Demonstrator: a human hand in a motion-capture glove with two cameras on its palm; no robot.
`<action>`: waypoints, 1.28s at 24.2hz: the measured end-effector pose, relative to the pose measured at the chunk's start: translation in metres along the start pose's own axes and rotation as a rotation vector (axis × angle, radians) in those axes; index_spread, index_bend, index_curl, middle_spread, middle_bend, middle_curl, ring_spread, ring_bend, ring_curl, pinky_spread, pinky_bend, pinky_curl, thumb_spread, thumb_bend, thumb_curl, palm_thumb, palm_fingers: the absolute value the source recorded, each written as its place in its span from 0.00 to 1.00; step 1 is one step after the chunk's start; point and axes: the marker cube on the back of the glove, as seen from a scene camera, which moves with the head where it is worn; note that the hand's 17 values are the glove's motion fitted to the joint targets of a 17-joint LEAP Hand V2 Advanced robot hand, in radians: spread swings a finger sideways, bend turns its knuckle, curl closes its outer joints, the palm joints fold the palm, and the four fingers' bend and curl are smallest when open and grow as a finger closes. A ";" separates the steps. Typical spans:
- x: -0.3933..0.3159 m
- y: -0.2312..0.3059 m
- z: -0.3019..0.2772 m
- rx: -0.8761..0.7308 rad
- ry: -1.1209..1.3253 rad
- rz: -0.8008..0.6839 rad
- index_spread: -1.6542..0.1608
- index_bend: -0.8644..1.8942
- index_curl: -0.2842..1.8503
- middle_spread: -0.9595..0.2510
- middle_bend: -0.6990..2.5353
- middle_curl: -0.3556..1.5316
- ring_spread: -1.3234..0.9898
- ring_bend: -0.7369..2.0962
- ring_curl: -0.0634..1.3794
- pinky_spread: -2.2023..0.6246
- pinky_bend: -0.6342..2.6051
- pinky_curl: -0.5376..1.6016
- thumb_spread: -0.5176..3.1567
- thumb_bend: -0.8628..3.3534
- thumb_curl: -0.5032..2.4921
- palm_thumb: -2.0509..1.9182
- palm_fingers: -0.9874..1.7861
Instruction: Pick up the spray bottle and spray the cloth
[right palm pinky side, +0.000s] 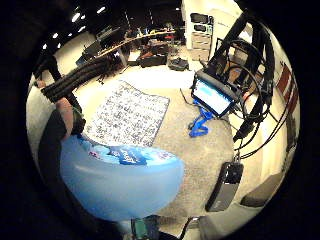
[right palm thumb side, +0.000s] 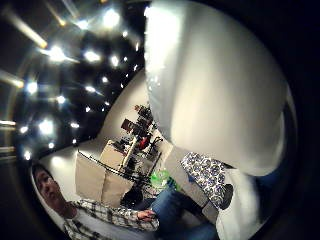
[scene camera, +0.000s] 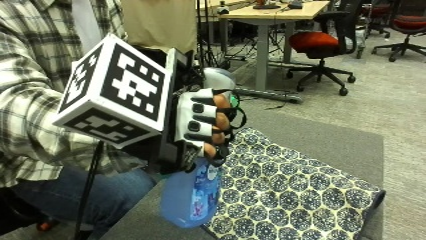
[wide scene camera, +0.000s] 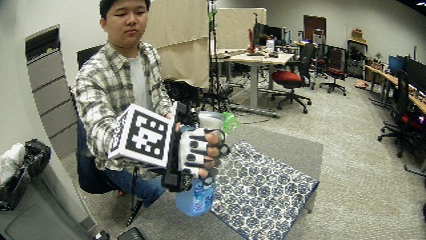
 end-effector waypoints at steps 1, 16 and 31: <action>-0.004 -0.002 0.002 -0.012 0.012 -0.010 0.76 0.42 0.40 0.68 0.40 0.48 0.48 0.48 0.39 0.74 0.31 0.42 0.17 0.20 0.42 0.80 0.81; -0.051 -0.030 0.060 -0.221 0.213 -0.169 0.76 0.42 0.41 0.68 0.40 0.49 0.48 0.47 0.40 0.74 0.31 0.43 0.16 0.20 0.43 0.80 0.81; -0.076 -0.022 0.116 -0.405 0.432 -0.344 0.76 0.42 0.42 0.68 0.40 0.49 0.47 0.47 0.40 0.74 0.31 0.43 0.16 0.20 0.43 0.80 0.81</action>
